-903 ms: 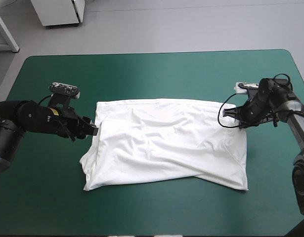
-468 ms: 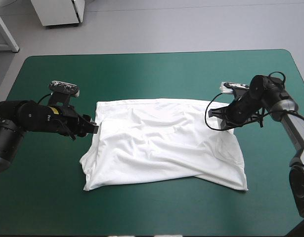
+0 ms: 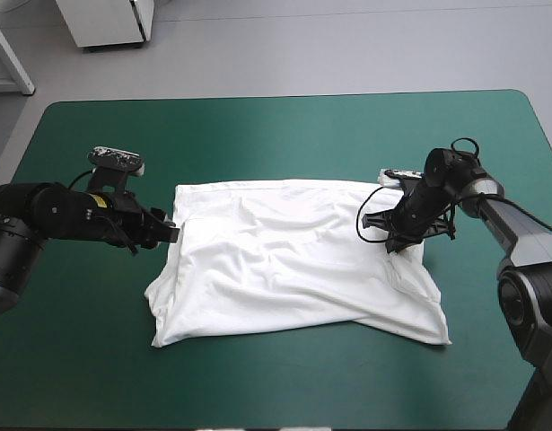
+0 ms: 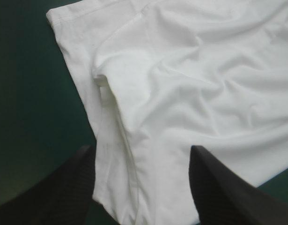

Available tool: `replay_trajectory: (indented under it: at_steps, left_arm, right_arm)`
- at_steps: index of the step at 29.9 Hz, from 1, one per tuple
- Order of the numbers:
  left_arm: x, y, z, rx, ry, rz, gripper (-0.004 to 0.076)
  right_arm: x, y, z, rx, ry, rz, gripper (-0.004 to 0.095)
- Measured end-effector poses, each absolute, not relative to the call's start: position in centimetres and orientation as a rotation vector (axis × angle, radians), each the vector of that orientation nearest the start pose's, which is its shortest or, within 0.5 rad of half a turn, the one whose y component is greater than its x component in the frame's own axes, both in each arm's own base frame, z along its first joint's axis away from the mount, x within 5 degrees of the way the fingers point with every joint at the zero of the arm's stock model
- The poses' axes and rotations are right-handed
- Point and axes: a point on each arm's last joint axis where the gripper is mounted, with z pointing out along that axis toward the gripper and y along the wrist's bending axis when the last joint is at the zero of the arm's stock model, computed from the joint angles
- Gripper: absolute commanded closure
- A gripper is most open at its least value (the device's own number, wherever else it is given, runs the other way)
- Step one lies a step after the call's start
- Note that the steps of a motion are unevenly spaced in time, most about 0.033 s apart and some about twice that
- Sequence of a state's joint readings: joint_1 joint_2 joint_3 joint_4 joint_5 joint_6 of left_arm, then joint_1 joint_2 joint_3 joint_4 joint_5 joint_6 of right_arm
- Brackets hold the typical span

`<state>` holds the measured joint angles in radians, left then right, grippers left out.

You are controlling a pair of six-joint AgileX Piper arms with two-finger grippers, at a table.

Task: Fold the cloth

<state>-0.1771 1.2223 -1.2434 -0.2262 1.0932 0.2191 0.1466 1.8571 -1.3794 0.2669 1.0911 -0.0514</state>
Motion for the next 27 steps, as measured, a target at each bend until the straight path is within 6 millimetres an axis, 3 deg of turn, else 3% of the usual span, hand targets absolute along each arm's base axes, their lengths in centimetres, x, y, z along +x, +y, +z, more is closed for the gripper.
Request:
replay_trajectory:
  at_steps: [4,9,12,20,27]
  left_arm:
    - [23.0,-6.0,37.7,0.445,2.500,-0.280,0.0294]
    - [23.0,-6.0,37.7,0.445,2.500,-0.280,0.0294]
    - [23.0,-6.0,37.7,0.445,2.500,-0.280,0.0294]
    - [23.0,-6.0,37.7,0.445,2.500,-0.280,0.0294]
    - [22.9,-6.1,37.7,0.443,2.503,-0.299,0.0294]
  right_arm:
    - [36.1,7.5,21.8,-0.127,3.049,0.384,0.0841]
    - [36.0,7.7,22.0,-0.121,3.045,0.411,0.0508]
    - [35.7,7.7,22.7,-0.120,3.033,0.424,0.0399]
    - [33.8,7.5,26.6,-0.156,2.984,0.435,0.0422]
    - [29.9,6.6,33.1,-0.179,2.827,0.386,0.0492]
